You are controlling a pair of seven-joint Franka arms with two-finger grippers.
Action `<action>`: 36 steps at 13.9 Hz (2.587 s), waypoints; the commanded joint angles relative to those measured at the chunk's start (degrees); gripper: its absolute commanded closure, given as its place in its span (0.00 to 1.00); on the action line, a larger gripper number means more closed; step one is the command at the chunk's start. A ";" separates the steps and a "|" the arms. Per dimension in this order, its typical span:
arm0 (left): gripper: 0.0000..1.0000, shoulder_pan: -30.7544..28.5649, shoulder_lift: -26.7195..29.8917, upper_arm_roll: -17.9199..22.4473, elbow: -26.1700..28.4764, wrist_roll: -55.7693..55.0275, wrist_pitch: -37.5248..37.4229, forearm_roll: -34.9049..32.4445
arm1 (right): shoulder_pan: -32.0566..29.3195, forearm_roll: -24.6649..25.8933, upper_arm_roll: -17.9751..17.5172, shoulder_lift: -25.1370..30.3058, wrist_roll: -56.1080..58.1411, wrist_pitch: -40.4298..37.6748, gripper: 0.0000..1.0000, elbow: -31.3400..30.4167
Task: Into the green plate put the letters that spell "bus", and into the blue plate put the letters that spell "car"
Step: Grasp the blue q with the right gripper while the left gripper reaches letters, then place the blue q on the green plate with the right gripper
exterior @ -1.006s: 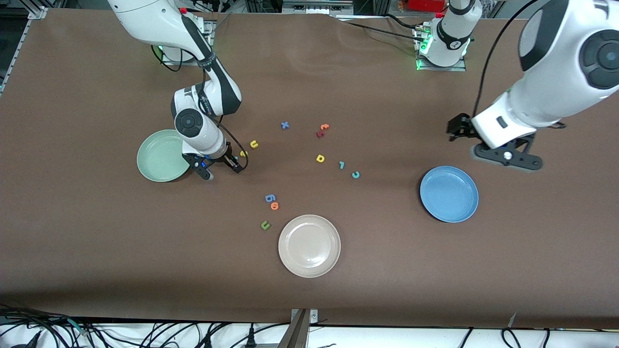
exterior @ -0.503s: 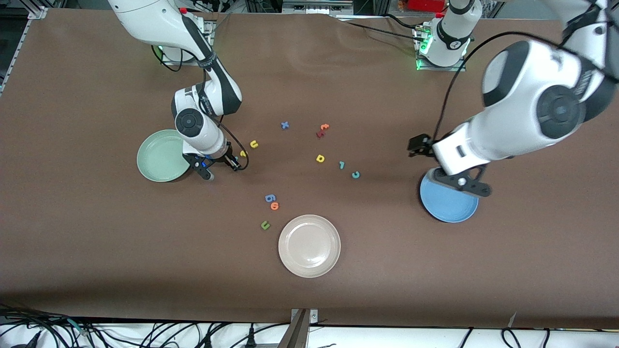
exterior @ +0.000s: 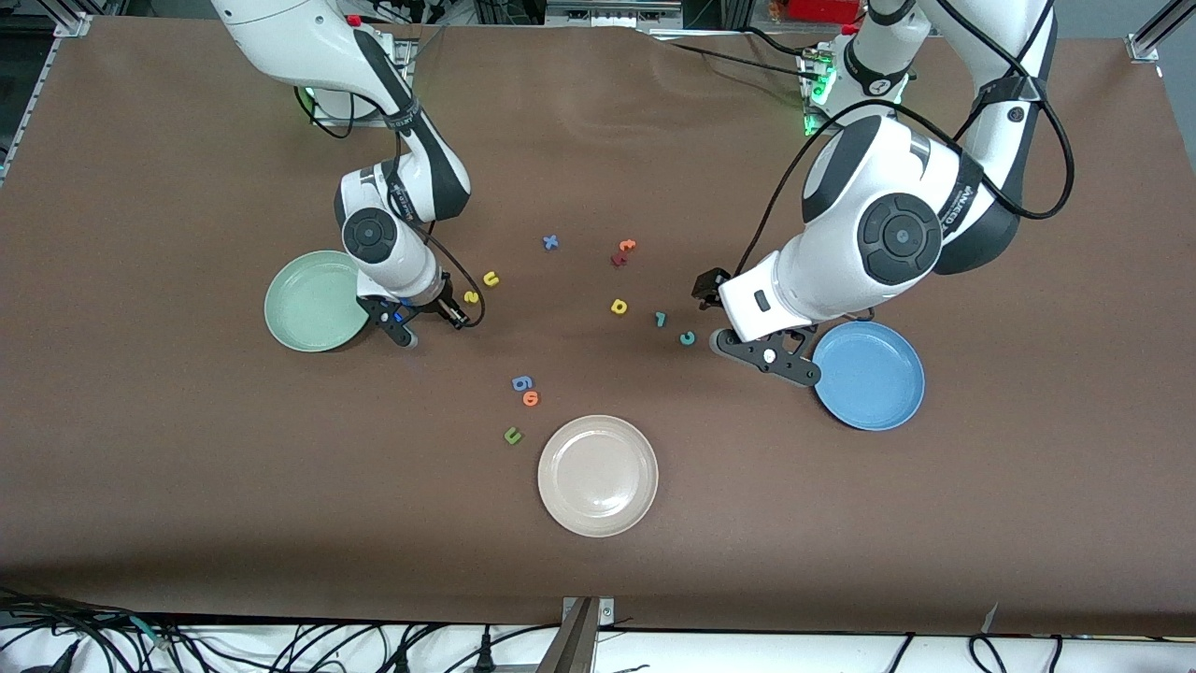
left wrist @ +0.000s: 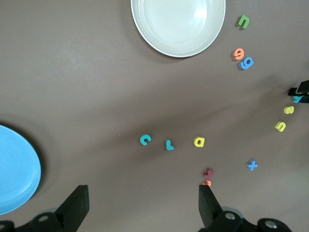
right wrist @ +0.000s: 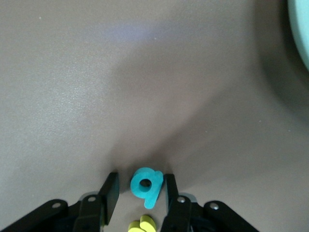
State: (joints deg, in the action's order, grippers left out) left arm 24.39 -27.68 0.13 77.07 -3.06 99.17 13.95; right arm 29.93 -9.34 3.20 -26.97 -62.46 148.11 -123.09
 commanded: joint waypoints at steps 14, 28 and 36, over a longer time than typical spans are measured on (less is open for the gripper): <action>0.01 18.14 -2.56 -0.57 20.04 -25.94 24.56 -4.01 | -0.57 -1.03 4.69 4.11 7.25 -20.70 1.00 8.72; 0.02 18.94 -12.84 -0.39 22.52 -27.44 42.33 -7.62 | -3.03 -1.03 22.99 3.07 52.16 -32.11 1.00 6.74; 0.17 19.64 -13.46 -0.31 22.16 -27.53 42.33 -7.71 | -5.49 -1.03 23.08 0.96 60.70 -18.65 0.36 -0.84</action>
State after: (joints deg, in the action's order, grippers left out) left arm 43.54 -39.89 -0.35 100.75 -29.29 141.55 7.91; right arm 25.26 -9.37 26.16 -26.17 -4.31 128.25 -123.50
